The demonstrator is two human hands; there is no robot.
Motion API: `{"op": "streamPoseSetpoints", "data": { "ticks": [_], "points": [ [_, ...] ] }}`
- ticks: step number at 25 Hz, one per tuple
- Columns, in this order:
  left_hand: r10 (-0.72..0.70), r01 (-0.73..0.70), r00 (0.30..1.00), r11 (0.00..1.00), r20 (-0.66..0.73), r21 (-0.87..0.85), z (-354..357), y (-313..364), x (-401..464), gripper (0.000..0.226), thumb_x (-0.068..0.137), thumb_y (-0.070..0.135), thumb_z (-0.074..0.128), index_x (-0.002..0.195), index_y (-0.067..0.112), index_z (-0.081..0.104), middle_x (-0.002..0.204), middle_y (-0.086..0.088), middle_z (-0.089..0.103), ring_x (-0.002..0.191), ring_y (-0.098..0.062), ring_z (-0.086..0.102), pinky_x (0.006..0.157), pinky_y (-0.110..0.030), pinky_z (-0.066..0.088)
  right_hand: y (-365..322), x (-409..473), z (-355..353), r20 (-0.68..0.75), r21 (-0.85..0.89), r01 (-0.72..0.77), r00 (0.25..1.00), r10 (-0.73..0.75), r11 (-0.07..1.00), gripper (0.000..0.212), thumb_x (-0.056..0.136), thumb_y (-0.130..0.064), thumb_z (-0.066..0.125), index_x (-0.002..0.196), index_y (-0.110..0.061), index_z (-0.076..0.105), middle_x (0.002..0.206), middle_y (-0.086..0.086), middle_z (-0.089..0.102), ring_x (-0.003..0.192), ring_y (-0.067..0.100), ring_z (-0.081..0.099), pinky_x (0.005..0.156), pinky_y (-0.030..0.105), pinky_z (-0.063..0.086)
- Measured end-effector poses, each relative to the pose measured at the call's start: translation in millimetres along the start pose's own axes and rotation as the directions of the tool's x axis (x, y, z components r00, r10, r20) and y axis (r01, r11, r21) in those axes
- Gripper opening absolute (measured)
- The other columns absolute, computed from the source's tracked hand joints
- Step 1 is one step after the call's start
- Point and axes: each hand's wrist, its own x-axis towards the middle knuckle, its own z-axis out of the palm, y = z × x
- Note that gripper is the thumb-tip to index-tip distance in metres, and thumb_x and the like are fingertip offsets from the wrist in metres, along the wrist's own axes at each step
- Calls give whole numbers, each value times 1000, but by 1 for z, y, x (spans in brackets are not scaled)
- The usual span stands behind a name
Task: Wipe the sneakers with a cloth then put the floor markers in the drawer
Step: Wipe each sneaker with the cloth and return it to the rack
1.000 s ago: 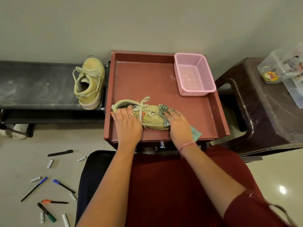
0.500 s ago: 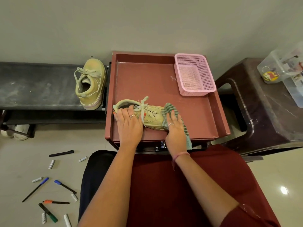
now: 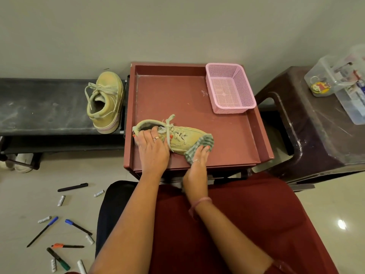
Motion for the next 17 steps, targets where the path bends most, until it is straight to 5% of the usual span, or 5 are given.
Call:
{"op": "streamPoseSetpoints", "data": {
  "ticks": [4, 9, 12, 14, 17],
  "points": [
    [34, -30, 999, 995, 38, -96, 1, -7, -2, 49, 93, 29, 36, 122, -7, 51, 106, -24, 56, 101, -40, 50, 101, -49, 27, -3, 17, 4, -77, 86, -118, 989, 124, 989, 82, 77, 23, 33, 149, -1, 1, 157, 12, -9, 146, 23, -8, 119, 28, 1],
    [64, -54, 996, 988, 65, -142, -3, -14, -2, 52, 93, 32, 34, 123, -6, 50, 107, -24, 56, 103, -38, 45, 100, -47, 23, 14, 90, -31, 3, -70, -186, 982, 187, 980, 64, 82, 11, 45, 140, -17, 41, 136, 4, 47, 122, 24, 50, 105, 35, 41],
    [32, -23, 998, 988, 52, -153, -3, -10, -1, 50, 91, 29, 35, 122, -7, 51, 105, -24, 56, 103, -36, 42, 99, -48, 22, 5, 73, -26, -49, -235, -62, 997, 52, 970, 67, 83, 14, 41, 144, -12, 33, 147, 7, 36, 136, 27, 34, 116, 32, 24],
    [25, -15, 998, 986, 59, -166, -5, -6, -1, 51, 90, 29, 35, 122, -7, 51, 105, -25, 55, 103, -34, 38, 99, -49, 26, 2, 46, -13, -75, -396, 140, 980, -185, 907, 67, 84, 16, 36, 146, -7, 28, 153, 11, 26, 143, 31, 18, 118, 37, 9],
    [12, 3, 996, 985, 87, -173, -6, -5, 0, 52, 89, 29, 34, 123, -7, 51, 107, -26, 55, 104, -38, 43, 99, -50, 28, 5, 39, -14, 74, -376, 336, 940, -333, 864, 62, 81, 17, 37, 140, -2, 40, 146, 14, 39, 141, 31, 25, 118, 42, 18]
  ]
}}
